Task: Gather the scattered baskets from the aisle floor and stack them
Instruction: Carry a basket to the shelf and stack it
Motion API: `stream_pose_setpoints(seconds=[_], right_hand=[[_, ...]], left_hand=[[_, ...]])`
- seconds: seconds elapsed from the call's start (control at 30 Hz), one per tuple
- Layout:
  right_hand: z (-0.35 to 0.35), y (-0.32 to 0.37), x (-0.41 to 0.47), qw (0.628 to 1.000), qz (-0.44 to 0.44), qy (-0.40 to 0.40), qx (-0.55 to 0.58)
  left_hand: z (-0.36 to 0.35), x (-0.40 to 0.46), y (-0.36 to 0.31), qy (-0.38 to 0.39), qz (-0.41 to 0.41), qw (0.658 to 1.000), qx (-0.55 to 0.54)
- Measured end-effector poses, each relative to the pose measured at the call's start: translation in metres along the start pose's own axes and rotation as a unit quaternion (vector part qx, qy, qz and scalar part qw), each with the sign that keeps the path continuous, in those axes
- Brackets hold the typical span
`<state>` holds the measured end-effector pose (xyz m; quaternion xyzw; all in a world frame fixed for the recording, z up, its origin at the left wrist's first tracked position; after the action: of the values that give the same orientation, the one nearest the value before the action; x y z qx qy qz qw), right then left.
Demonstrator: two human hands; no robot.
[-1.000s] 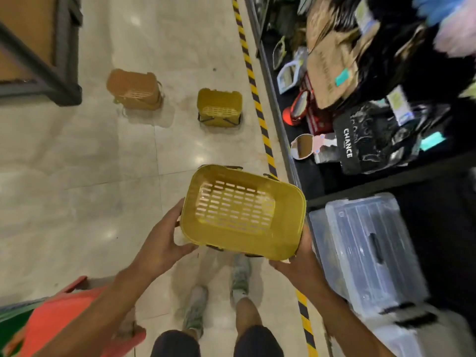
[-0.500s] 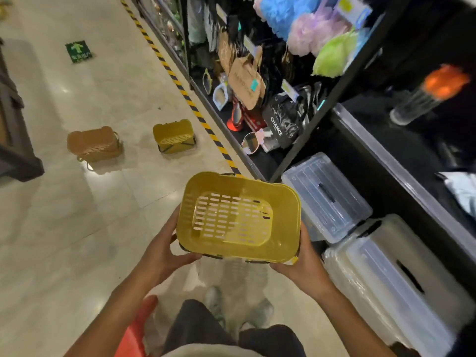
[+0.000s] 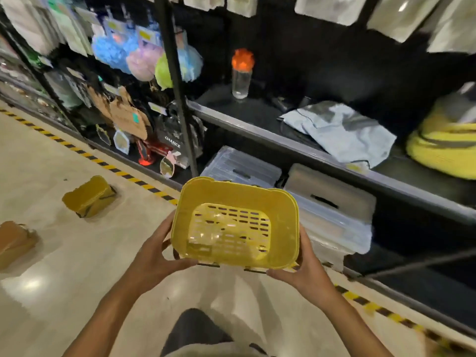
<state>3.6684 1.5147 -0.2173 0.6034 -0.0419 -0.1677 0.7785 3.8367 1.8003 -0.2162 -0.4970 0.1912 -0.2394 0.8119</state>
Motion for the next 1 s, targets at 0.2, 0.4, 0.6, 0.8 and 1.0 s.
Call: stream_pose_setpoints(seconds=[0.2, 0.4, 0.6, 0.8, 1.0], right_hand=[[0.143, -0.051, -0.134, 0.987, -0.019, -0.156, 0.032], [0.258, -0.097, -0.285, 0.946, -0.059, -0.315, 0.041], [0.324, -0.125, -0.425, 0.89, -0.09, -0.443, 0.054], [0.365, -0.16, -0.531, 0.829, -0.131, -0.54, 0.072], [0.419, -0.199, -0.606, 0.78, -0.177, -0.594, 0.089]], left_hand=[[-0.162, -0.002, -0.101, 0.125, -0.08, 0.989, -0.022], [-0.332, -0.01, -0.169, 0.254, -0.116, 0.96, -0.016], [-0.493, -0.038, -0.241, 0.382, -0.179, 0.906, -0.002], [-0.629, -0.077, -0.306, 0.486, -0.241, 0.84, 0.019], [-0.752, -0.107, -0.352, 0.571, -0.207, 0.794, -0.006]])
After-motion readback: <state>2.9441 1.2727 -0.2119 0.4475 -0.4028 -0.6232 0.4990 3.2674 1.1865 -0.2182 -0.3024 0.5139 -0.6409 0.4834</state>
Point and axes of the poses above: each hand's wrist, its own x-axis towards the middle knuckle, its own z-axis out of the back of the hand, y = z × x, the point moved 9 cm from there along x, towards the middle knuckle, and after that the axes turned 1 degree about x, right-handed, at the moved point
